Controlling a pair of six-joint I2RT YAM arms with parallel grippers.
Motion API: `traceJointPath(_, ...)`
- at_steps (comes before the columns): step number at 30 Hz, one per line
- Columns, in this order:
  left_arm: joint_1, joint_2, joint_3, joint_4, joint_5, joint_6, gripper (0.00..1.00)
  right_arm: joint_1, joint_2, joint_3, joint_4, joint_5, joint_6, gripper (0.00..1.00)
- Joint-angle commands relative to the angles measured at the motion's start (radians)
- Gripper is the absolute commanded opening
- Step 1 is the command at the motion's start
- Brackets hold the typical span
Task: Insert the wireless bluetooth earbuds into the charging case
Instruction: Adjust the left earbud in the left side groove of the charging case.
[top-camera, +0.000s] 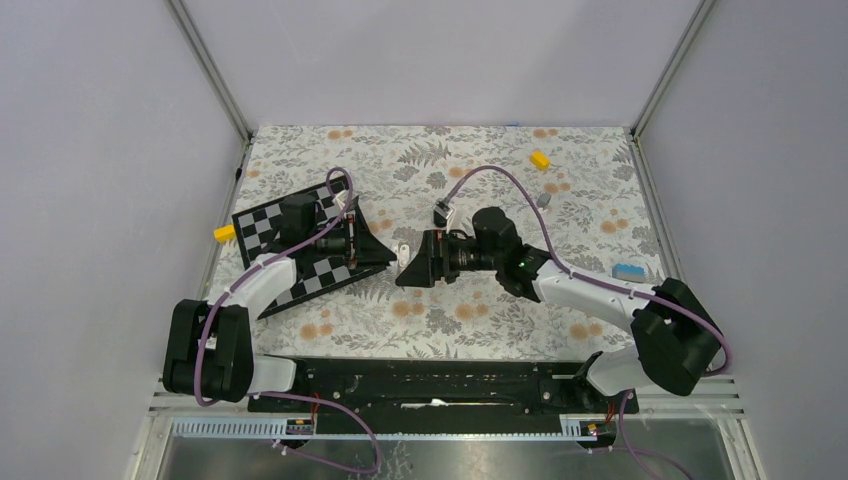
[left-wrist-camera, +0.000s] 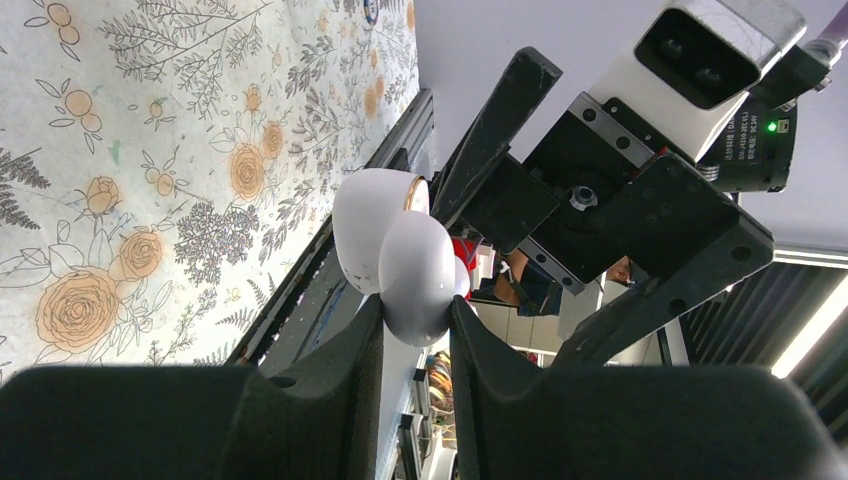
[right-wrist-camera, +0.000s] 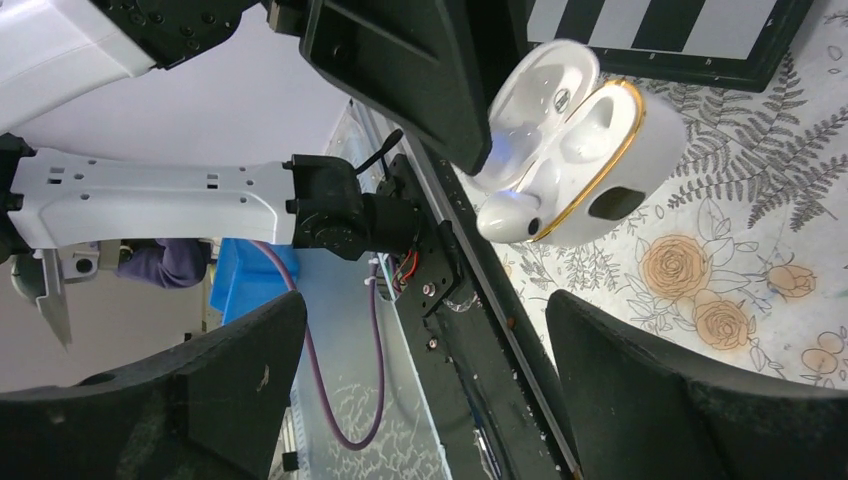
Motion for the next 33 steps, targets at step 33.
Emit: traceJointPath(33, 0.009, -0.002, 0.046, 0.002, -0.008, 0.034, 0.0, 0.018, 0.052, 0.19, -0.113, 0.003, -0.088, 0.96)
